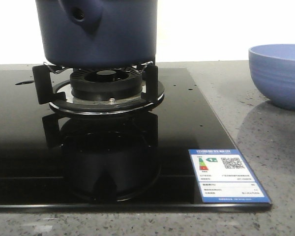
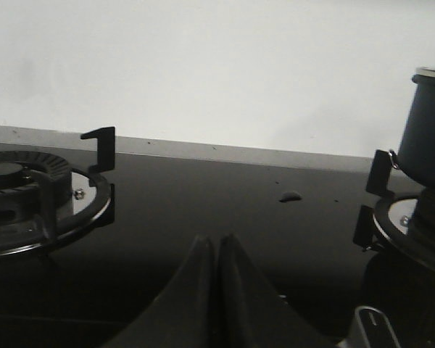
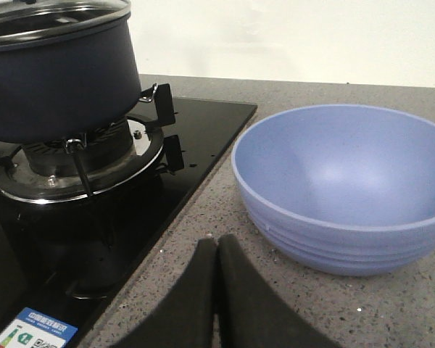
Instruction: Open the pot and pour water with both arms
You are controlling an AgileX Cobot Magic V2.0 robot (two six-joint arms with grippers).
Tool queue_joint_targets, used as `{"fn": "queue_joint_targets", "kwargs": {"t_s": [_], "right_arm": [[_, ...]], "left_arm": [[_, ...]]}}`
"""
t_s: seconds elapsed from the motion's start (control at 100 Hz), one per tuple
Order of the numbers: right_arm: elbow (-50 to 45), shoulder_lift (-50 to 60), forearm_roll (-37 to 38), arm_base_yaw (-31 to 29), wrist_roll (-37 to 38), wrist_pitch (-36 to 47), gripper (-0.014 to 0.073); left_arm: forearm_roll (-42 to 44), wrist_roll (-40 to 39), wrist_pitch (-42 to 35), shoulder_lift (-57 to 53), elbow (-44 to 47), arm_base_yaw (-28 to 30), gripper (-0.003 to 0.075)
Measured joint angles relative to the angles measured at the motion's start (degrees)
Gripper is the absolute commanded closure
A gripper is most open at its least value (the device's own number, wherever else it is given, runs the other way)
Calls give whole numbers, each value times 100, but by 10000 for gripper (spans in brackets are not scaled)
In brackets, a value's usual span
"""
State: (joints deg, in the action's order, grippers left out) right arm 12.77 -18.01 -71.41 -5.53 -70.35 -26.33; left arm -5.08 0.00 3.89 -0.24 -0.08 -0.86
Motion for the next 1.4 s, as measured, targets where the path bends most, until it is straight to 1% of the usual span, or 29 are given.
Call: {"fn": "queue_joint_targets", "kwargs": {"t_s": [0.25,1.12,1.34,1.4], "right_arm": [[0,0,1,0,0,0,636],[0,0,1,0,0,0,636],[0,0,-41,0,0,400,636],[25,0,191,0,107,541,636]], "left_arm": [[-200,0,537,0,0,-69,741],[-245,0,570,0,0,-69,741],[-245,0,570,0,0,-69,741],[-245,0,570,0,0,-69,741]]}}
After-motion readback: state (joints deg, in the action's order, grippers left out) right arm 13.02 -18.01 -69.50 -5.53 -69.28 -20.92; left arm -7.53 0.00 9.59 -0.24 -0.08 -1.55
